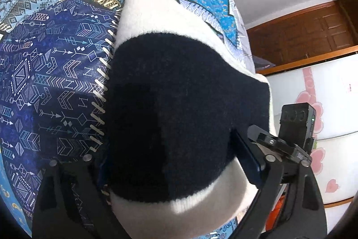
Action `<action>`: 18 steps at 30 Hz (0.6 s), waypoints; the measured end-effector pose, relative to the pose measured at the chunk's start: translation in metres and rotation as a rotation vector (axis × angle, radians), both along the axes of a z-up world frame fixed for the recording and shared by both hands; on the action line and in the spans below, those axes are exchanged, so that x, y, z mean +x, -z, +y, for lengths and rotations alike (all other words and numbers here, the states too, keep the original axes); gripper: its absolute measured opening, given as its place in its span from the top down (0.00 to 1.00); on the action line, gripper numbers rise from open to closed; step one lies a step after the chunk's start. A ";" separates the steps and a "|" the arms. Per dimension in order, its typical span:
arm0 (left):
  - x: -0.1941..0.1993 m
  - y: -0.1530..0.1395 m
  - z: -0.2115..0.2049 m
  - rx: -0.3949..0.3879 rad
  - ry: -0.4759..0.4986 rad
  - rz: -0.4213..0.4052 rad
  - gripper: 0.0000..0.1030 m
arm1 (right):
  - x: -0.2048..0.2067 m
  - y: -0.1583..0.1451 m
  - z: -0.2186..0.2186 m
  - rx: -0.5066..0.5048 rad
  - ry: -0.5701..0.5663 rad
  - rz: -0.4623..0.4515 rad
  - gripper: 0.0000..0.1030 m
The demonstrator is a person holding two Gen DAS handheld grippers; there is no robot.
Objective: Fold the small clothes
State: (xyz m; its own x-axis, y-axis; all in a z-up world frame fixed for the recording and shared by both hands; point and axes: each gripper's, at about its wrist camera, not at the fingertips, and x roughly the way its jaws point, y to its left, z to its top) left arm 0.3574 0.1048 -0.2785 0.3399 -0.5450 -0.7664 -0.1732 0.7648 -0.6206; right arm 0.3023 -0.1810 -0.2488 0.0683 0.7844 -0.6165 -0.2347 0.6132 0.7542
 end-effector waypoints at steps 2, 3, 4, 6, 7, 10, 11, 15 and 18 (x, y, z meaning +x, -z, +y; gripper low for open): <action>-0.005 -0.006 0.000 0.003 0.006 -0.021 0.19 | -0.001 -0.003 -0.001 -0.001 0.003 -0.002 0.40; -0.007 -0.010 0.000 0.006 0.011 -0.033 0.22 | 0.002 -0.005 0.002 -0.005 0.004 -0.004 0.42; -0.009 -0.014 -0.001 0.012 0.016 -0.048 0.26 | 0.001 -0.008 0.001 -0.012 0.004 -0.009 0.46; -0.013 -0.023 -0.002 0.022 0.023 -0.072 0.31 | 0.001 -0.015 0.002 -0.030 0.004 -0.029 0.50; -0.015 -0.029 -0.003 0.024 0.028 -0.087 0.34 | -0.001 -0.020 0.002 -0.039 0.003 -0.045 0.51; -0.019 -0.042 -0.003 0.037 0.034 -0.118 0.37 | -0.002 -0.033 0.008 -0.052 -0.003 -0.076 0.54; -0.022 -0.048 -0.003 0.048 0.036 -0.135 0.38 | -0.003 -0.039 0.009 -0.052 -0.004 -0.089 0.54; -0.034 -0.071 0.005 0.065 0.026 -0.178 0.38 | -0.009 -0.065 0.019 -0.052 -0.017 -0.154 0.55; -0.047 -0.089 0.017 0.075 0.010 -0.224 0.38 | -0.012 -0.084 0.034 -0.048 -0.030 -0.198 0.55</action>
State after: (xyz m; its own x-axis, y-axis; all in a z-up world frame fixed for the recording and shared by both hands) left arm 0.3104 0.1214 -0.1891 0.5012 -0.4935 -0.7109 -0.0299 0.8111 -0.5841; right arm 0.2904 -0.1475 -0.1653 0.1696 0.7576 -0.6303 -0.3942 0.6383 0.6612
